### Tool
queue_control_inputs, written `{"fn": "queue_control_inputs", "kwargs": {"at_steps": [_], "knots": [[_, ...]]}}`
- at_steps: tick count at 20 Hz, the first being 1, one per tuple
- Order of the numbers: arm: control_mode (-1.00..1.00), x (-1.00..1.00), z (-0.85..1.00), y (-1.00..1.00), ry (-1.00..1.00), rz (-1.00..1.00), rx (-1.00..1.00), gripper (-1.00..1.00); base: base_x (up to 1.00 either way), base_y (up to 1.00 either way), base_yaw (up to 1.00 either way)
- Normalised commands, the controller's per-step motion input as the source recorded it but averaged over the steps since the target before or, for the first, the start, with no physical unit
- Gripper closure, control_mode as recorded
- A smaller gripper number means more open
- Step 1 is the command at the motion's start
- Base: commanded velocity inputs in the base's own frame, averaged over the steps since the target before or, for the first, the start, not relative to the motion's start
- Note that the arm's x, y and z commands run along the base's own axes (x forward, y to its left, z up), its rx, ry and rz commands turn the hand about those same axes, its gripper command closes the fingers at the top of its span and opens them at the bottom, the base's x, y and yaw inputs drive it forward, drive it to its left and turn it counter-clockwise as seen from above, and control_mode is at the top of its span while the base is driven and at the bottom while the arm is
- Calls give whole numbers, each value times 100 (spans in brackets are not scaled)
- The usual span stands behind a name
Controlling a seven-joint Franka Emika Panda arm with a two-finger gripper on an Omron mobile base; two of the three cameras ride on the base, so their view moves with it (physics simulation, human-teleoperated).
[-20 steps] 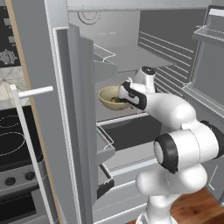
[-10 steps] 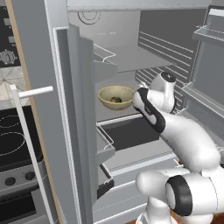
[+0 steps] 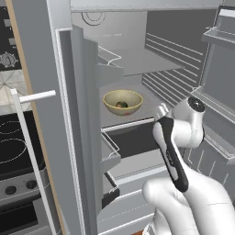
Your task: Move the glass cup from next to the sink to the open cabinet. Then, move the bowl with the squash to the fridge to clear the area for faucet cleaning.
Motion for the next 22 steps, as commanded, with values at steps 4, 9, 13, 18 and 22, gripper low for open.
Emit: {"fn": "queue_control_inputs", "kwargs": {"at_steps": [4,9,13,18,22], "knots": [[100,-25,-7,0,0,0,-1,-100,-75,-2,2],[100,0,0,0,0,0,0,-100,-100,-4,6],[100,0,0,0,0,0,0,-100,-100,5,12],[100,0,0,0,0,0,0,-100,-100,74,26],[100,0,0,0,0,0,0,-100,-100,100,30]]}}
